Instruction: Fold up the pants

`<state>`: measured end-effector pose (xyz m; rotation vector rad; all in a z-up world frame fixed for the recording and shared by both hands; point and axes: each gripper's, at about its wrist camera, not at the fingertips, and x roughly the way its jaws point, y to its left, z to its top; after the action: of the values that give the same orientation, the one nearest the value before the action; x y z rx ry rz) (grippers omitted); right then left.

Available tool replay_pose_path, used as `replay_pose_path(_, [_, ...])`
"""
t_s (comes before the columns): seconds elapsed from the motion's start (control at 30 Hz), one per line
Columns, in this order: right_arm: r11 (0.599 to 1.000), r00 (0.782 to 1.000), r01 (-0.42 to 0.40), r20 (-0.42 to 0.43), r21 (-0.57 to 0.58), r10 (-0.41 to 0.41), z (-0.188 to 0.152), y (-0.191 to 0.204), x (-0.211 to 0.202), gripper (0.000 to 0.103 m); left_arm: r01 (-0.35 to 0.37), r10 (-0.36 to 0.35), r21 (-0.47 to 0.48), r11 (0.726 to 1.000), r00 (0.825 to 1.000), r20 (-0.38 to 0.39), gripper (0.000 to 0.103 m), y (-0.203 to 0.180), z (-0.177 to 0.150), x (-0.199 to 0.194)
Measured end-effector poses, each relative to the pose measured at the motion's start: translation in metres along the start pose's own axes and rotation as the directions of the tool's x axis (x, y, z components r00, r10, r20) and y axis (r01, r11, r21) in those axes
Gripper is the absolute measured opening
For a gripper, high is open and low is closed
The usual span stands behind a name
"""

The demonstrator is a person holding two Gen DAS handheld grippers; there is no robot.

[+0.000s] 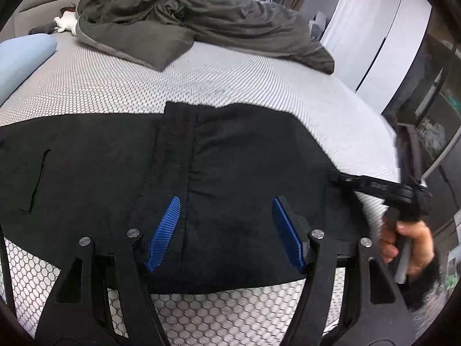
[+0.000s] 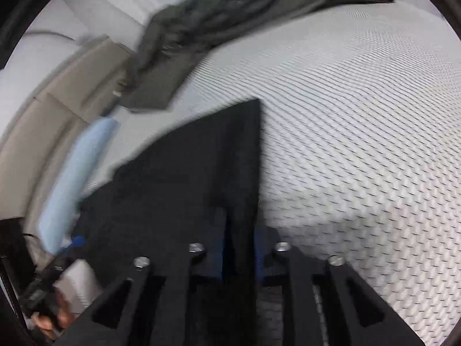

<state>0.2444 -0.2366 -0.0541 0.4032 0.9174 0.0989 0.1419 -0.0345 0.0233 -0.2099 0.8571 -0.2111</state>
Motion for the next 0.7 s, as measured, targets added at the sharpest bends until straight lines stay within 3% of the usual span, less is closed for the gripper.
replay_pose_path(0.1, [0.999, 0.999, 0.037, 0.032, -0.016, -0.037, -0.011, -0.003, -0.017, 0.035, -0.059, 0.060, 0.081, 0.995, 0.998, -0.007, 0.064, -0.016, -0.011, 0.007])
replay_pose_path(0.17, [0.993, 0.988, 0.090, 0.129, -0.071, -0.080, -0.024, 0.012, -0.040, 0.035, -0.076, 0.075, 0.160, 0.984, 0.997, 0.008, 0.064, -0.034, -0.014, 0.012])
replay_pose_path(0.3, [0.982, 0.990, -0.044, 0.127, -0.184, 0.069, -0.053, 0.052, -0.052, 0.035, -0.055, 0.065, 0.320, 0.946, 0.998, -0.019, 0.064, -0.065, -0.026, 0.039])
replay_pose_path(0.37, [0.966, 0.994, -0.040, 0.084, -0.256, 0.064, -0.061, 0.073, -0.035, 0.035, -0.028, 0.046, 0.333, 0.943, 0.998, -0.049, 0.061, -0.068, -0.031, 0.050])
replay_pose_path(0.47, [0.937, 1.000, 0.009, 0.013, -0.350, -0.005, -0.072, 0.088, 0.004, 0.034, -0.007, 0.030, 0.337, 0.941, 0.998, -0.062, 0.054, -0.054, -0.036, 0.052])
replay_pose_path(0.57, [0.875, 0.995, 0.097, 0.058, -0.475, -0.079, -0.080, 0.087, 0.008, 0.033, -0.027, 0.047, 0.327, 0.945, 0.997, -0.055, 0.054, -0.036, -0.040, 0.045])
replay_pose_path(0.7, [0.893, 0.984, 0.179, 0.082, -0.414, -0.159, -0.074, 0.055, -0.009, 0.033, 0.023, -0.004, 0.276, 0.961, 0.998, -0.069, 0.053, -0.014, -0.043, 0.040])
